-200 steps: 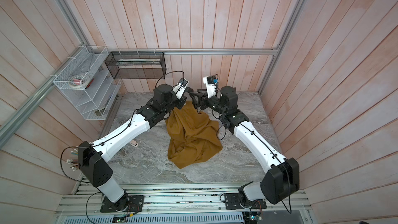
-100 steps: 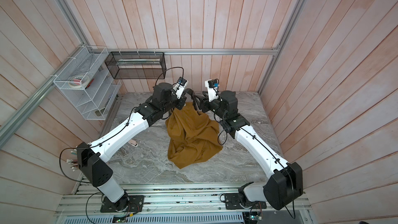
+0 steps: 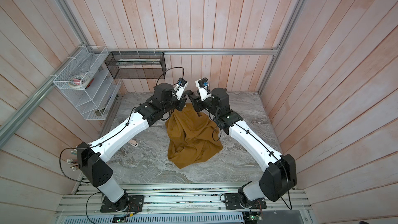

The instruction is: Remove the belt from the trousers

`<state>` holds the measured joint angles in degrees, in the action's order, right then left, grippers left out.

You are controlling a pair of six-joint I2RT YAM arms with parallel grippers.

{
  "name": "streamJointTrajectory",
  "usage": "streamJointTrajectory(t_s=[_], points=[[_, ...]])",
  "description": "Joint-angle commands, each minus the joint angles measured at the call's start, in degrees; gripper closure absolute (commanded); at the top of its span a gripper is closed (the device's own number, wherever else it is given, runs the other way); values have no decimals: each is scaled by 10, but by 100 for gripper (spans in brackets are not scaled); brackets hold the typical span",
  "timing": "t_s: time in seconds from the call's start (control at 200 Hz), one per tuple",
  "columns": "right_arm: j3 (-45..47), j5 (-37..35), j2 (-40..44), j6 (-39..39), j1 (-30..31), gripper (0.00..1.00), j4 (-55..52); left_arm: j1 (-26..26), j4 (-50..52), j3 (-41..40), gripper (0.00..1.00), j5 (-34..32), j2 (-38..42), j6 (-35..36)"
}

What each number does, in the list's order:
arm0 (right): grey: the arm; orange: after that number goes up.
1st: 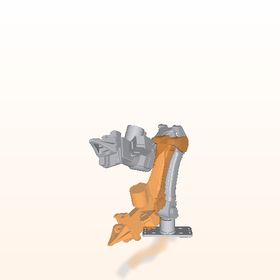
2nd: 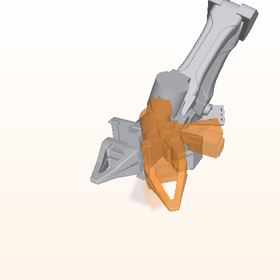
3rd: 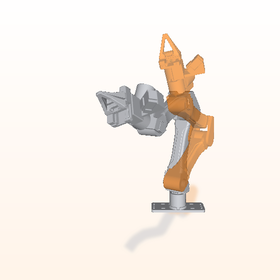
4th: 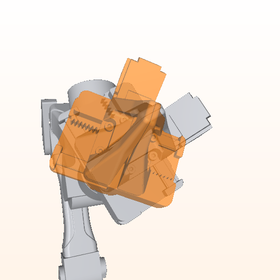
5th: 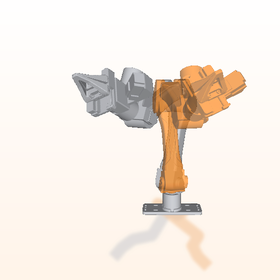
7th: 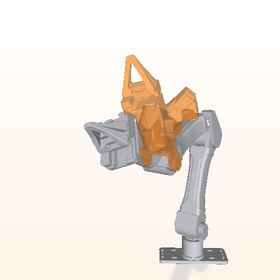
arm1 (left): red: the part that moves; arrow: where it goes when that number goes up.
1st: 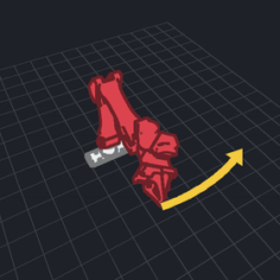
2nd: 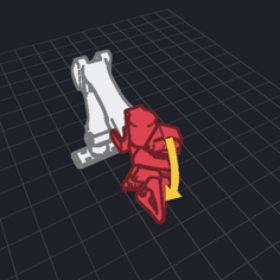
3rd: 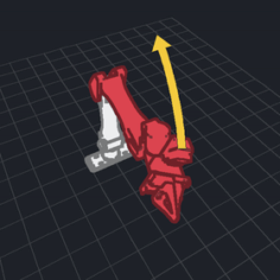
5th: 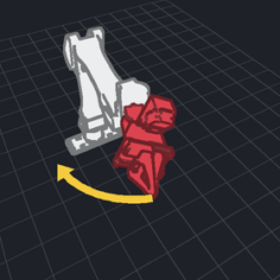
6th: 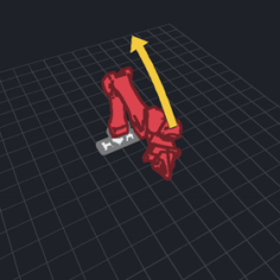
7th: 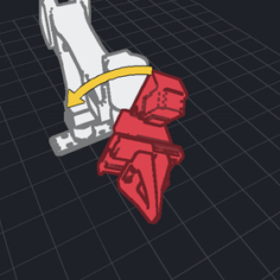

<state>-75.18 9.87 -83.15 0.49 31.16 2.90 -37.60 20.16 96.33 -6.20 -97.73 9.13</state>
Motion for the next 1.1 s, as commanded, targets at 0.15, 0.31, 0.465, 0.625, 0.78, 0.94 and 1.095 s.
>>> streamJointTrajectory(t_s=[0.15, 0.31, 0.465, 0.625, 0.78, 0.94, 1.095], points=[[-18, -23, -13, -22, 7, 59, -25, -3, -35, 28, 100, 15, 3, -19], [-13, -26, -10, -25, 7, 83, -23, -2, -35, 27, 100, 18, 2, -21], [-12, -21, -10, -26, 7, 88, -21, -3, -34, 27, 100, 20, 3, -24], [-7, -17, -13, -26, 7, 85, -19, -3, -33, 28, 100, 24, 5, -27], [-5, -15, -15, -27, 7, 79, -18, -3, -29, 29, 100, 28, 6, -30], [-5, -17, -20, -26, 7, 74, -18, -3, -29, 30, 100, 34, 8, -35], [-2, -18, -23, -25, 7, 73, -18, -3, -27, 29, 100, 35, 9, -37]])
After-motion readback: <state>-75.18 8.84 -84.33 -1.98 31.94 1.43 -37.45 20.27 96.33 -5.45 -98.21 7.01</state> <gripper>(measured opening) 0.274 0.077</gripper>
